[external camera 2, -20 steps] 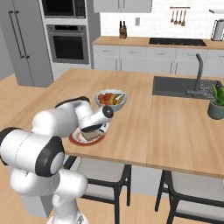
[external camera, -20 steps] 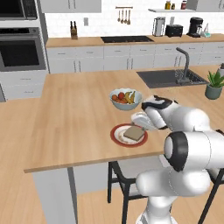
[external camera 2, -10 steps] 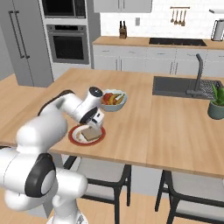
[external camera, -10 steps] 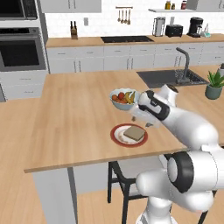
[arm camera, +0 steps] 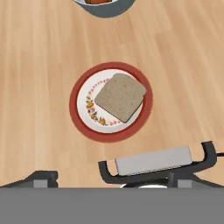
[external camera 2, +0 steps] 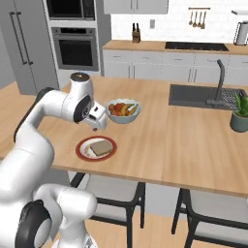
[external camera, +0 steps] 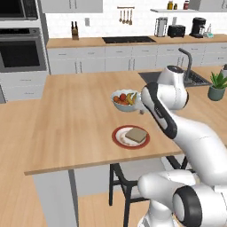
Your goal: Start the toaster. Once the lever pops up, take the bread to the plate on the dining counter.
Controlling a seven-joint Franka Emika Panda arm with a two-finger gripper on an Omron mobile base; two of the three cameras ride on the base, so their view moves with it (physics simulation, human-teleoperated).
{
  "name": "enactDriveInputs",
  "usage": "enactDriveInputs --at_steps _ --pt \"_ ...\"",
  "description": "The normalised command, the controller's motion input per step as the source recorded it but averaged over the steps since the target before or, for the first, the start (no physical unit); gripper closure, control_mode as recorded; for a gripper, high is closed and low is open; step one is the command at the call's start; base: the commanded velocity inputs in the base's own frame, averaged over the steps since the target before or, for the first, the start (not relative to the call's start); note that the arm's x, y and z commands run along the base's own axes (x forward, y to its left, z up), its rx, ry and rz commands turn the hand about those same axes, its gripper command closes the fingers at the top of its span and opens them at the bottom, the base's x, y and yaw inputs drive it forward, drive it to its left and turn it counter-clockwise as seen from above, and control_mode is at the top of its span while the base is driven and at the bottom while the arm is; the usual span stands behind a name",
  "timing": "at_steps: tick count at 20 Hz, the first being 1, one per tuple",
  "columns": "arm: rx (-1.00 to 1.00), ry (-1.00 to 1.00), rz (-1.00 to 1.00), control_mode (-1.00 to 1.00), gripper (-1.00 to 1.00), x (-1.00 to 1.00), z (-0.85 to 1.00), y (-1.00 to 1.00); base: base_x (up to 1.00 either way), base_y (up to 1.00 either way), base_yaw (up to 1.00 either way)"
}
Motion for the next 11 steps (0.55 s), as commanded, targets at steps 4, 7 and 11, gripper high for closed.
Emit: enactDriveInputs --at_steps 4,7,11 --pt "-0.31 0.0 -0.01 -1.0 -1.0 -0.98 0.22 -0.21 0.0 0.0 0.0" --pt "-0.26 0.0 -0.03 -1.0 -1.0 -1.0 0.12 -0.2 0.0 0.0 0.0" --pt "-0.16 -0.01 -0.03 -1.0 -1.0 -0.99 0.17 -0.13 0.0 0.0 0.0"
